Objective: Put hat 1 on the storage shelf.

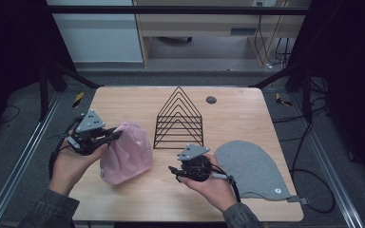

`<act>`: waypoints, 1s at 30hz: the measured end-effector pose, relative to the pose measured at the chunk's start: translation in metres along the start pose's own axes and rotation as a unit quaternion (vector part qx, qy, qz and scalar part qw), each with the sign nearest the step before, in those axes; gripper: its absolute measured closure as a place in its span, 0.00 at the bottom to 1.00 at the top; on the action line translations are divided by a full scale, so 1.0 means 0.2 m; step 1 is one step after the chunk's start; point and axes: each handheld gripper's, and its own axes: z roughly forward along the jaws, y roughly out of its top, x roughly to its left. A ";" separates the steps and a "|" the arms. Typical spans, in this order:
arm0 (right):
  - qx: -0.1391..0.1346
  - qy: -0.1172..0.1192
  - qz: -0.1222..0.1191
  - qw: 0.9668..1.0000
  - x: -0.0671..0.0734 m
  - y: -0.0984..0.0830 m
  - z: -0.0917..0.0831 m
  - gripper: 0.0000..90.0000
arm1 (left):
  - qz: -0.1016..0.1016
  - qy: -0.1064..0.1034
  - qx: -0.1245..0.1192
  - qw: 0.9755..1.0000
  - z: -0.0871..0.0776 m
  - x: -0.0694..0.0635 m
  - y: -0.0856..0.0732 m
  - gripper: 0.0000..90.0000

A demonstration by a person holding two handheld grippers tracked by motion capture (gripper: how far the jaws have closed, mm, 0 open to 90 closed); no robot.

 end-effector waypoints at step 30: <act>-0.020 0.008 0.020 1.000 -0.04 0.41 0.11 0.87 | 0.009 -0.058 -0.031 0.998 -0.04 -0.12 0.31 0.90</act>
